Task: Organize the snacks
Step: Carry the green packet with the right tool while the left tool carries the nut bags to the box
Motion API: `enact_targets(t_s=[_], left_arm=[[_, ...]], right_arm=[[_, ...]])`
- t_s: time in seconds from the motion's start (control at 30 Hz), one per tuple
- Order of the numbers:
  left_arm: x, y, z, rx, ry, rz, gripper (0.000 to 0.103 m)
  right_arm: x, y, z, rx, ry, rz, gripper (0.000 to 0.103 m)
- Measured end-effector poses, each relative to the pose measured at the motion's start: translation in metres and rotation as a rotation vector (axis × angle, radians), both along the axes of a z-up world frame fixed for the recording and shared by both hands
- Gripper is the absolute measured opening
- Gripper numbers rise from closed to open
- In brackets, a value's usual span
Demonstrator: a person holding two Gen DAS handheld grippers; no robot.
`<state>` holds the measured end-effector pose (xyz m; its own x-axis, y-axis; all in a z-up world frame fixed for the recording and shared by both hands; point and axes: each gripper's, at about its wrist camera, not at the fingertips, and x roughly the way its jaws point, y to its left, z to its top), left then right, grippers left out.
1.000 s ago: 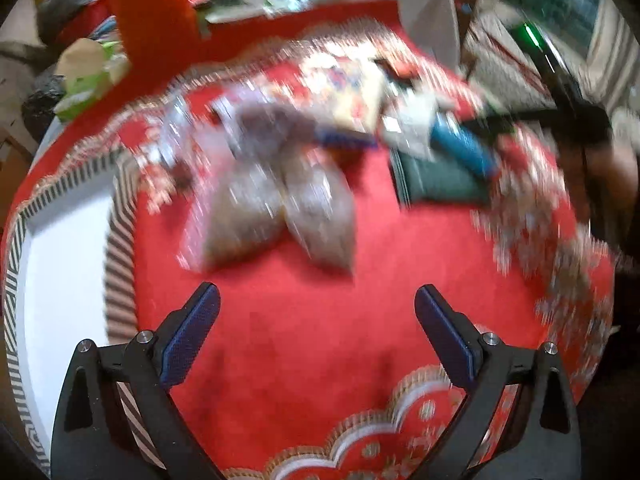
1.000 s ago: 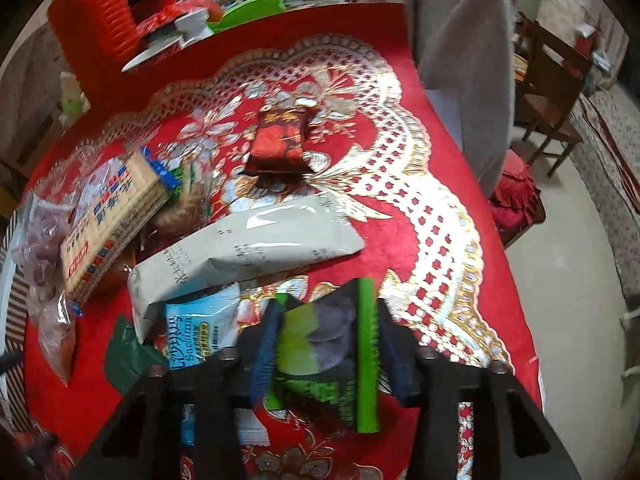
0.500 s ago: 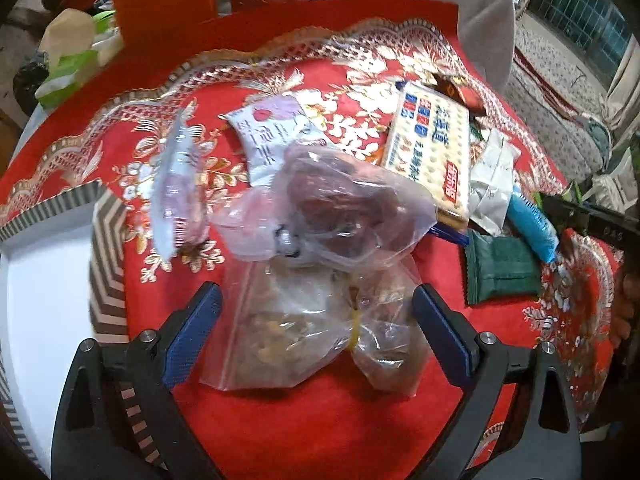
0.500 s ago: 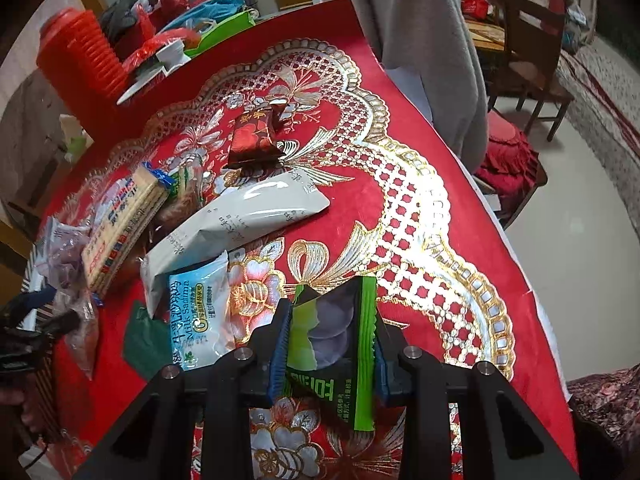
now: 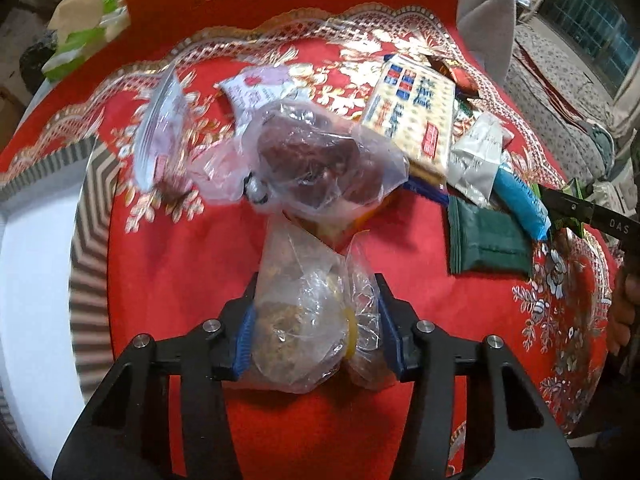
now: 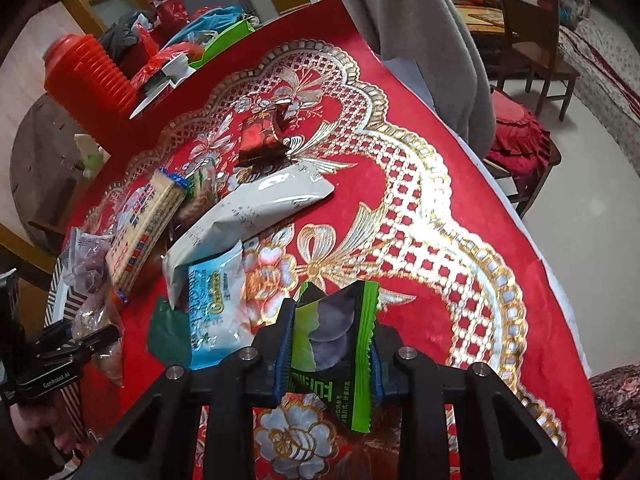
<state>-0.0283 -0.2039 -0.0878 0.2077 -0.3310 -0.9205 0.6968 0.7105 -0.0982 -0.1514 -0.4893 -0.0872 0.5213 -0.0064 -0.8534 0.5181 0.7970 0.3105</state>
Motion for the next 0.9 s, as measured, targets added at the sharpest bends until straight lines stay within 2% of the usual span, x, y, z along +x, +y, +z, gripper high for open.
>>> enact_targets(t_s=[0.43,0.9], left_arm=[[-0.020,0.011,0.002,0.122,-0.005,0.161,0.051],[-0.031,0.015,0.001,0.140,0.000,0.257,0.051]], right_arm=[[-0.018,0.026,0.001,-0.036,0.038,0.036,0.030],[-0.039,0.044,0.001,-0.049,0.050,0.102,0.030]])
